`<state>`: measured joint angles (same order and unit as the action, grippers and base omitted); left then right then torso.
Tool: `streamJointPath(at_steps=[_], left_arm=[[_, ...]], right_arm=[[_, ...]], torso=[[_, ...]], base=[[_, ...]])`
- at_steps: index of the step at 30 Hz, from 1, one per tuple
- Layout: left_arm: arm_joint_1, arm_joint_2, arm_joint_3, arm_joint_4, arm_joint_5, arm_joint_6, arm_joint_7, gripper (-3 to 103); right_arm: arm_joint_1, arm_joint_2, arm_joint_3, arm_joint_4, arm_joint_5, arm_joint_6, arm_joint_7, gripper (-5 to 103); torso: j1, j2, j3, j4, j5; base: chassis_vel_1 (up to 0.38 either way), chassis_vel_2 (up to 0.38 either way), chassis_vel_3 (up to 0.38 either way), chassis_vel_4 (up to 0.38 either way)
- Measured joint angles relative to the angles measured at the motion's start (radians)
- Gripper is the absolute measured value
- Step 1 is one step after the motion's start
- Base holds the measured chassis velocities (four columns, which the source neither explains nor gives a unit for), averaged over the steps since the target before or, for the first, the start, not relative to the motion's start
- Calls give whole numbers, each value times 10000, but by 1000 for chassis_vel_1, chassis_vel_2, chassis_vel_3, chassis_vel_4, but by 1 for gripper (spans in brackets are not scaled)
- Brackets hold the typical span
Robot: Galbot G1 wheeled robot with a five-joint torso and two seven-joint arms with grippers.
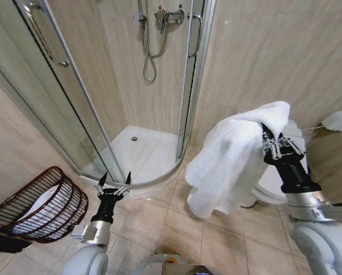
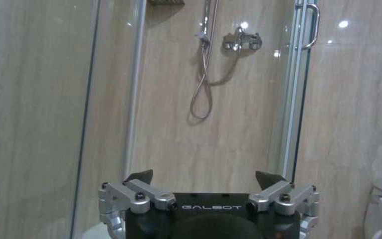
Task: Discard the used towel into the hamper.
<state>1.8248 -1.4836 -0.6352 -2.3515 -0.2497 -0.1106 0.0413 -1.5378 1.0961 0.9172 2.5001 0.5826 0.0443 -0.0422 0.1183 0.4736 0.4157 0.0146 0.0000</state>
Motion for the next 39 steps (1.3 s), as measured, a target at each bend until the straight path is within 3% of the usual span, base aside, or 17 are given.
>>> streamJointPath(at_steps=[39], left_arm=[[0, -1, 0, 0, 0, 0, 0, 100]], right_arm=[[110, -283, 489, 0, 415, 398, -62, 13]], torso=[[648, 1643, 999, 0, 0]], base=[[0, 0, 0, 0]])
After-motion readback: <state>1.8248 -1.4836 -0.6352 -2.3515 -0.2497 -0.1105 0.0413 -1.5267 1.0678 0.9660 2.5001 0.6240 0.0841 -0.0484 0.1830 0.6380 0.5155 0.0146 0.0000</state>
